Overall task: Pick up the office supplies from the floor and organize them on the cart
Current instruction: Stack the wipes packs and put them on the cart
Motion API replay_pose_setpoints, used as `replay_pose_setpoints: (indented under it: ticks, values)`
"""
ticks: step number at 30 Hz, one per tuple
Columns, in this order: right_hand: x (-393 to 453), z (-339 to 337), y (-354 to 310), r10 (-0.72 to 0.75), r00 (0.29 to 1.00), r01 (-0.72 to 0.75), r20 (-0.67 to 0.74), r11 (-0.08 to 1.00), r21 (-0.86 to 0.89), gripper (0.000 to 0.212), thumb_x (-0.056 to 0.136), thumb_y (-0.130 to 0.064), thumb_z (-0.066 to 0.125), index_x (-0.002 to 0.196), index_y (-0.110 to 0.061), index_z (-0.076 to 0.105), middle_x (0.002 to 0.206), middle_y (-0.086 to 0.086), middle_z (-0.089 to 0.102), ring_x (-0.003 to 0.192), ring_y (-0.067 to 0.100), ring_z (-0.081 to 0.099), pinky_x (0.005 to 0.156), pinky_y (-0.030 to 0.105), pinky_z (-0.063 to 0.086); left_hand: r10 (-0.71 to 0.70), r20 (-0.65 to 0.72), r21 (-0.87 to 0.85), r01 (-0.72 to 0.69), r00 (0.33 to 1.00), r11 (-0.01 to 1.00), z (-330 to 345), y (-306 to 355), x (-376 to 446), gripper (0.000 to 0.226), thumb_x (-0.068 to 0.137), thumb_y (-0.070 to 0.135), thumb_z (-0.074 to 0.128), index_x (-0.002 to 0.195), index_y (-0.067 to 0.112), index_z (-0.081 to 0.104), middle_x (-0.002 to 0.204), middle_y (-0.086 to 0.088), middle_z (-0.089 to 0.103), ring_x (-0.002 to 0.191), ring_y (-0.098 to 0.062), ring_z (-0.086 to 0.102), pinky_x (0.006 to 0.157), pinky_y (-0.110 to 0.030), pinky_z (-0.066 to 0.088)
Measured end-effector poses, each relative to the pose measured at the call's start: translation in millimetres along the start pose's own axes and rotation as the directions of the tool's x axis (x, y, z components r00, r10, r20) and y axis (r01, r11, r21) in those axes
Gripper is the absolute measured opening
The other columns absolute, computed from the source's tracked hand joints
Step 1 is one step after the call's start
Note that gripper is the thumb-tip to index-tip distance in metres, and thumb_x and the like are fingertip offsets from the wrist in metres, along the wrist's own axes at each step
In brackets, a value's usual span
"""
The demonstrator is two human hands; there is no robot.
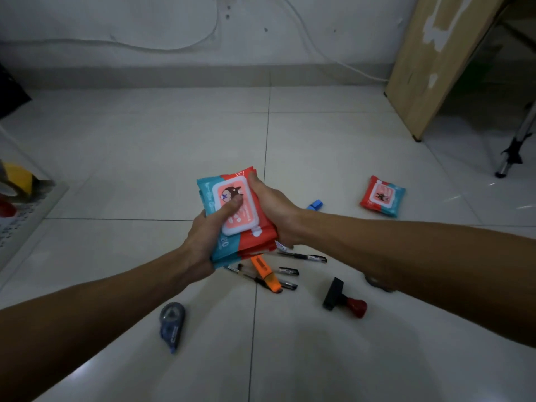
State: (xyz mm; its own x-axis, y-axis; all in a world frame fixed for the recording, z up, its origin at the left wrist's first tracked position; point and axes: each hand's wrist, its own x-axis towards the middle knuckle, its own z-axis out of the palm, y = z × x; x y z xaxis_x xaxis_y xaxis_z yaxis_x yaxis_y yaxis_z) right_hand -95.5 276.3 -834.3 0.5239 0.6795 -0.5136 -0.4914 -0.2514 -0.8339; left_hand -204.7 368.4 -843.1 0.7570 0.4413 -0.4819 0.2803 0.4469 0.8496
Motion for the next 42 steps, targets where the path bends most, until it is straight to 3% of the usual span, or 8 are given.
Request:
replay_pose_setpoints:
  ticks: [3, 5, 10, 14, 21, 25, 31, 42]
  values:
    - [20.2, -39.9, 1.6, -0.004, 0.999, 0.004, 0.048, 1.0, 0.0, 0.077, 0.094, -0.072, 0.026, 0.128, -0.013, 0.061, 0.113, 0.01, 0.072, 0.108, 0.03, 0.068, 0.091, 0.044, 0.054, 0.005, 0.014, 0.006, -0.005, 1.0, 1.0, 15.0, 0.8, 14.5, 0.057, 0.076, 0.04, 0.078, 0.126, 0.015, 0.062, 0.107, -0.011, 0.075, 0.093, -0.032, 0.073, 0.076, -0.045, 0.06]
    - [35.1, -82.0, 3.4, -0.135, 0.978, 0.107, -0.159, 0.979, -0.173, 0.065, 0.099, -0.063, 0.029, 0.121, -0.013, 0.063, 0.107, 0.003, 0.071, 0.098, 0.022, 0.067, 0.087, 0.04, 0.05, -0.006, 0.034, 0.015, 0.005, 0.999, 1.0, 28.7, -3.3, 24.2, 0.057, 0.076, 0.038, 0.078, 0.126, 0.015, 0.061, 0.106, -0.011, 0.075, 0.093, -0.032, 0.073, 0.076, -0.045, 0.06]
    - [55.2, -223.5, 17.5, -0.407, 0.535, -0.056, -0.74, 0.857, -0.512, 0.038, 0.091, -0.048, 0.053, 0.085, -0.012, 0.065, 0.086, 0.006, 0.069, 0.084, 0.029, 0.065, 0.076, 0.033, 0.05, -0.045, 0.065, -0.004, 0.045, 0.997, 0.999, 55.9, -18.4, 43.6, 0.044, 0.079, 0.03, 0.077, 0.119, 0.016, 0.065, 0.102, -0.013, 0.076, 0.088, -0.032, 0.074, 0.072, -0.044, 0.061]
    - [55.6, -301.4, 34.6, -0.266, 0.327, -0.36, -0.907, 0.852, -0.379, 0.064, 0.086, -0.058, 0.057, 0.122, -0.005, 0.058, 0.124, 0.017, 0.057, 0.114, 0.038, 0.058, 0.093, 0.045, 0.05, -0.088, 0.1, 0.039, 0.085, 0.991, 0.996, 61.2, -31.3, 57.0, 0.046, 0.08, 0.032, 0.077, 0.121, 0.02, 0.062, 0.104, -0.012, 0.076, 0.092, -0.034, 0.073, 0.079, -0.049, 0.059]
    - [77.1, -328.0, 60.0, -0.102, 0.428, -0.503, -0.898, 0.799, -0.33, 0.094, 0.084, -0.051, 0.071, 0.147, 0.0, 0.024, 0.144, 0.024, 0.037, 0.13, 0.038, 0.041, 0.106, 0.044, 0.036, -0.058, 0.091, 0.113, 0.048, 0.994, 0.992, 55.5, -43.9, 66.2, 0.05, 0.078, 0.028, 0.078, 0.124, 0.02, 0.061, 0.105, -0.011, 0.075, 0.093, -0.031, 0.073, 0.077, -0.048, 0.06]
    - [85.3, -331.2, 61.8, -0.122, 0.473, -0.405, -0.873, 0.85, -0.338, 0.09, 0.073, -0.044, 0.084, 0.137, 0.003, 0.041, 0.137, 0.023, 0.052, 0.126, 0.039, 0.051, 0.103, 0.043, 0.044, -0.039, 0.073, 0.119, 0.03, 0.997, 0.992, 47.2, -40.6, 63.7, 0.053, 0.075, 0.027, 0.079, 0.124, 0.02, 0.06, 0.105, -0.01, 0.075, 0.093, -0.031, 0.073, 0.077, -0.047, 0.06]
    - [84.7, -276.4, 40.3, -0.351, 0.564, -0.037, -0.747, 0.893, -0.448, 0.076, 0.066, -0.022, 0.092, 0.128, -0.007, 0.052, 0.119, 0.016, 0.065, 0.103, 0.031, 0.066, 0.09, 0.045, 0.055, -0.096, 0.026, 0.127, 0.092, 0.995, 0.988, 23.8, -29.0, 56.4, 0.057, 0.07, 0.033, 0.078, 0.122, 0.016, 0.061, 0.102, -0.013, 0.076, 0.086, -0.03, 0.074, 0.07, -0.042, 0.06]
    - [53.9, -119.8, -38.5, -0.524, 0.783, 0.496, -0.334, 0.851, -0.172, 0.071, 0.076, -0.013, 0.085, 0.136, -0.012, 0.046, 0.107, 0.003, 0.067, 0.085, 0.019, 0.075, 0.071, 0.031, 0.061, -0.135, 0.008, 0.244, 0.129, 0.991, 0.961, -46.6, -12.2, 8.4, 0.054, 0.078, 0.041, 0.07, 0.122, 0.01, 0.061, 0.103, -0.015, 0.075, 0.081, -0.027, 0.074, 0.068, -0.038, 0.061]
